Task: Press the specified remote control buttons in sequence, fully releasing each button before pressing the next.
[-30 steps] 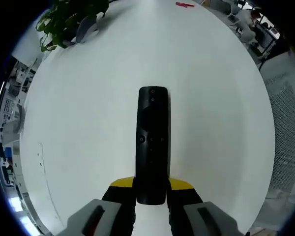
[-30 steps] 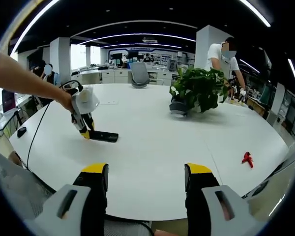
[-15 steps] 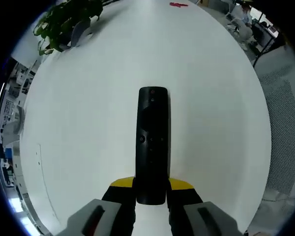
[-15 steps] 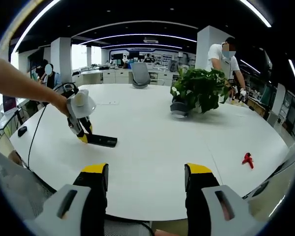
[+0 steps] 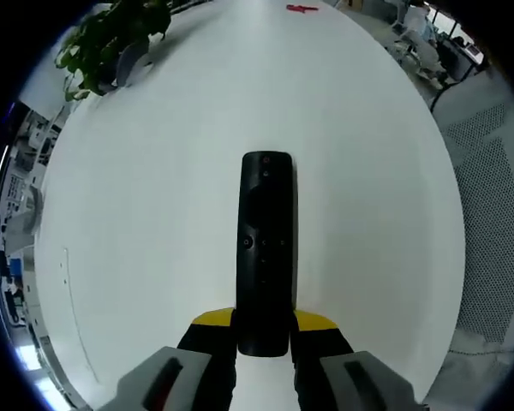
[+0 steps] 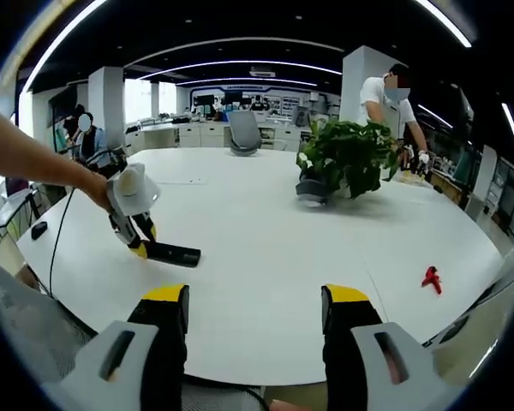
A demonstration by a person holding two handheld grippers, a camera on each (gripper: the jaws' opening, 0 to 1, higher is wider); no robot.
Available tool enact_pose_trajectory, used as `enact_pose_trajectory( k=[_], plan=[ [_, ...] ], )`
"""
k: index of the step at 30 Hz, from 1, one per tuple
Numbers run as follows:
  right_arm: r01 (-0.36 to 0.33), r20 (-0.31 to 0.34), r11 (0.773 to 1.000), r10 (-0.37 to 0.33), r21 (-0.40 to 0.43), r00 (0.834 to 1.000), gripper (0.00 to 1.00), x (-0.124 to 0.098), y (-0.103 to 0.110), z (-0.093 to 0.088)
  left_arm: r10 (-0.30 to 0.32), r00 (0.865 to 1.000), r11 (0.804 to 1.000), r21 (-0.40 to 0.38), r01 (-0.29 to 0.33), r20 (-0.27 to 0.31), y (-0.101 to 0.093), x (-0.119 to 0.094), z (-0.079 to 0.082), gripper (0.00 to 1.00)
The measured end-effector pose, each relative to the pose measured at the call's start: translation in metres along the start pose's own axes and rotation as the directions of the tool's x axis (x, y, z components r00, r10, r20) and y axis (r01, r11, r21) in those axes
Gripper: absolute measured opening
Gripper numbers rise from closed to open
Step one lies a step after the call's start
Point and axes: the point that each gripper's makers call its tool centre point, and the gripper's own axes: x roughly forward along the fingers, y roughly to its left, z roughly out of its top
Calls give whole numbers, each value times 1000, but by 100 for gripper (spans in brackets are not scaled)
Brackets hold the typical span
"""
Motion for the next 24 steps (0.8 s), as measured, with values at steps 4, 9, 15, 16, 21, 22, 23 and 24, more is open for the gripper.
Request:
enact_pose_trajectory(
  k=[4, 9, 15, 16, 21, 22, 23, 24],
  plan=[
    [1, 1, 1000, -1, 2, 1000, 65, 0, 0, 0, 2, 1000, 1000, 3, -2, 2, -4, -1, -1, 23],
    [4, 3, 1000, -4, 5, 1000, 65, 0, -1, 0, -1, 1000, 1000, 3, 1, 11, -11, -2, -1, 23],
    [10, 6, 1000, -10, 7, 1000, 64, 0, -2, 1, -11, 999, 1000, -19, 12, 36, -19, -2, -1, 23],
    [8, 6, 1000, -8, 7, 1000, 64, 0, -2, 1, -14, 999, 999, -28, 15, 38, -21, -2, -1, 23],
    [7, 8, 1000, -7, 5, 1000, 64, -1, -2, 1, -22, 998, 999, -37, 24, 56, -30, -2, -1, 23],
    [8, 8, 1000, -8, 4, 1000, 64, -1, -2, 1, -22, 998, 999, -38, 25, 61, -33, -3, -1, 23],
    [9, 9, 1000, -9, 4, 1000, 64, -1, -2, 1, -22, 998, 999, -36, 24, 63, -34, -3, -1, 23],
    [8, 9, 1000, -9, 5, 1000, 64, -1, -2, 1, -20, 998, 999, -34, 23, 64, -36, -3, 0, 23]
  ],
)
